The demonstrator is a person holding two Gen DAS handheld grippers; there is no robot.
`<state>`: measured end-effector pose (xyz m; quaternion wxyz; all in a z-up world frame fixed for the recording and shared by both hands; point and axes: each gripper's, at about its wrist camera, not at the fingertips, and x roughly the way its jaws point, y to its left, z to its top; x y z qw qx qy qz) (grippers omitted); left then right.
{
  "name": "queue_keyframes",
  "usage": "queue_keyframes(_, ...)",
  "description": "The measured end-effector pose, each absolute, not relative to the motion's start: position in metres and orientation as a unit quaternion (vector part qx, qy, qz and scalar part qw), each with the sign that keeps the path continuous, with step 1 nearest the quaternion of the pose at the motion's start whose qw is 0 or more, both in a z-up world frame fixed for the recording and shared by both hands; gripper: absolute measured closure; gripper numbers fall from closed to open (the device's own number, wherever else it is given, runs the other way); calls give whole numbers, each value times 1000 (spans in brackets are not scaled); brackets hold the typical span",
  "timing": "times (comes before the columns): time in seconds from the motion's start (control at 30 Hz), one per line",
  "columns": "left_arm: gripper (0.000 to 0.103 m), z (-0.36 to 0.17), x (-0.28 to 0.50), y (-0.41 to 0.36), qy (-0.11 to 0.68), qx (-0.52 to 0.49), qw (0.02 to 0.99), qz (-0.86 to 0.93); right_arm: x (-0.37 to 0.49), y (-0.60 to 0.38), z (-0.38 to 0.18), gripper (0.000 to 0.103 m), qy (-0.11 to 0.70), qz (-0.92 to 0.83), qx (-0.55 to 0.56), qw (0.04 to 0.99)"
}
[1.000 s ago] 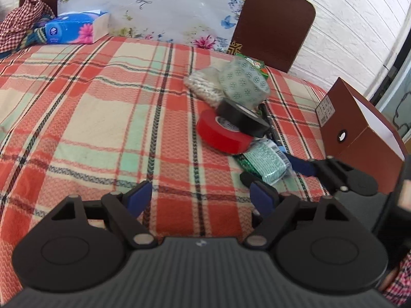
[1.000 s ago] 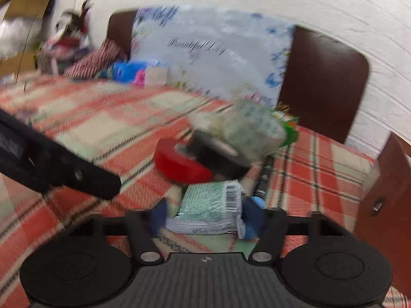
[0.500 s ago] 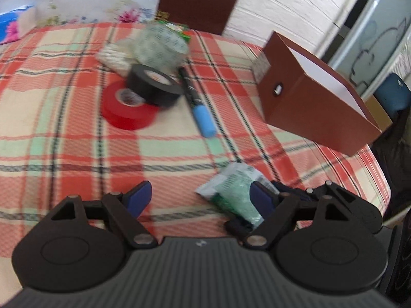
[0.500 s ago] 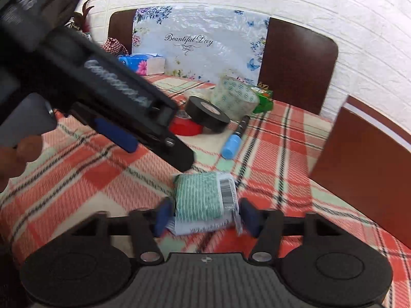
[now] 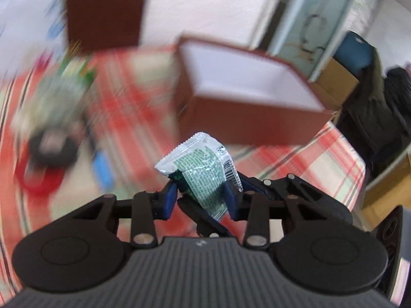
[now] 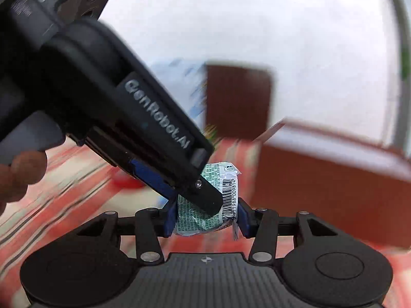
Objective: Organize objects
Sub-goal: 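Carry the green package into the brown box and open the right gripper, then withdraw the right gripper from the box toward the blue-capped marker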
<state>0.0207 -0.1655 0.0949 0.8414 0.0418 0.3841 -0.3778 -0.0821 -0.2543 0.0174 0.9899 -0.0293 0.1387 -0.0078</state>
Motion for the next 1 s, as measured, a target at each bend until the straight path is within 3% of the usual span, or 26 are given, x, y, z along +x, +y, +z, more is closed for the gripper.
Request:
queue_keyframes(0.23,61,129,46,-253,310,82,850,-418,-53,-326,54,56,84,-103,-13,991)
queue_keyframes(0.57,60,115,81,-299,335,99,852,-390,-3,-370,41,54,113,-123,0,986)
queue_keyframes(0.73,51,111,87,-300,338,116,866,-349,-3,-368,39,48,108,-135,-2,985)
queue_keyframes(0.8,37,111,86,-296,334,115,873,-337,-8,-367,40,48,107,-137,10,985)
queue_keyframes(1.0,34,117,67,-278,309,119,885,-329,-40,-344,40,47,86,-152,25,984)
